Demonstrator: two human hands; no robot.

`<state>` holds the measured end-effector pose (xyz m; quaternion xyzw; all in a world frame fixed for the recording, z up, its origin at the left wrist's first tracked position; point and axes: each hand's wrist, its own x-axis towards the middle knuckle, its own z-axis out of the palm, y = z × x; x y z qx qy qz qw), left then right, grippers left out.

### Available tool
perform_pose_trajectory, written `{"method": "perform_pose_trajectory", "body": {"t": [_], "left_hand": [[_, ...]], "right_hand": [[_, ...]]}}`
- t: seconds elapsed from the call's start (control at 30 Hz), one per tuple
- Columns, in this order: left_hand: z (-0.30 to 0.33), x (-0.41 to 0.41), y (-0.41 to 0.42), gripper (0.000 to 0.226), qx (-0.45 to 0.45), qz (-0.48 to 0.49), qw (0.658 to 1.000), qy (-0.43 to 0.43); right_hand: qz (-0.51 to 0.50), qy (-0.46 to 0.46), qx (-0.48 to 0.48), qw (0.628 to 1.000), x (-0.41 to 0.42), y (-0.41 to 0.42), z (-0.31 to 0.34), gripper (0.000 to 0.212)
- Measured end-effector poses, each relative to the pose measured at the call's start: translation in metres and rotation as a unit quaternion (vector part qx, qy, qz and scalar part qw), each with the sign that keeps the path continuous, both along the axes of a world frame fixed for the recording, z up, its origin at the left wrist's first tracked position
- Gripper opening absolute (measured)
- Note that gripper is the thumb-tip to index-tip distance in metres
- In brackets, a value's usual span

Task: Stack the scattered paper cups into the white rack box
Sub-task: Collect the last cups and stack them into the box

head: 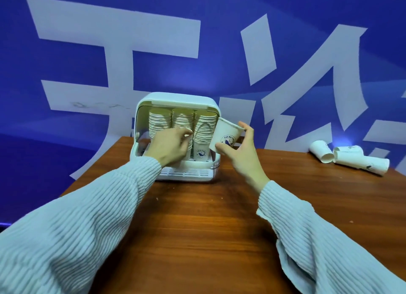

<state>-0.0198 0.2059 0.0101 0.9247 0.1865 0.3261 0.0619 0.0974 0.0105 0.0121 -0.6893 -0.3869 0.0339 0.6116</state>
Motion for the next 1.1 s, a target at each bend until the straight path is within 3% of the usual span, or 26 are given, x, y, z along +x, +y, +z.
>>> {"method": "perform_pose_trajectory", "body": {"t": [0.13, 0.27, 0.4, 0.53, 0.7, 0.93, 1.1], "left_hand": [[-0.005, 0.001, -0.008, 0.057, -0.027, -0.021, 0.999, 0.022], [-0.021, -0.007, -0.015, 0.057, -0.180, -0.074, 0.966, -0.171], [-0.038, -0.009, -0.015, 0.054, -0.205, -0.045, 0.942, -0.263], [-0.046, -0.004, -0.014, 0.056, -0.156, -0.035, 0.952, -0.260], [-0.038, 0.002, -0.010, 0.062, -0.210, -0.002, 0.948, -0.240], [-0.033, 0.003, -0.013, 0.046, -0.166, 0.043, 0.974, -0.147], [-0.026, 0.001, -0.016, 0.048, -0.175, 0.033, 0.973, -0.143]], "right_hand": [[-0.007, -0.025, -0.011, 1.000, -0.008, 0.022, 0.001, 0.085], [-0.014, -0.070, 0.003, 0.997, -0.017, 0.053, 0.015, 0.085], [-0.016, -0.146, -0.042, 0.988, -0.023, 0.077, 0.023, 0.087], [0.018, -0.181, -0.126, 0.975, -0.020, 0.096, 0.022, 0.079], [0.058, -0.156, -0.222, 0.961, -0.013, 0.109, 0.014, 0.068], [0.060, -0.124, -0.215, 0.967, -0.009, 0.109, -0.011, 0.068], [0.065, -0.114, -0.185, 0.974, -0.013, 0.098, -0.009, 0.087]]}}
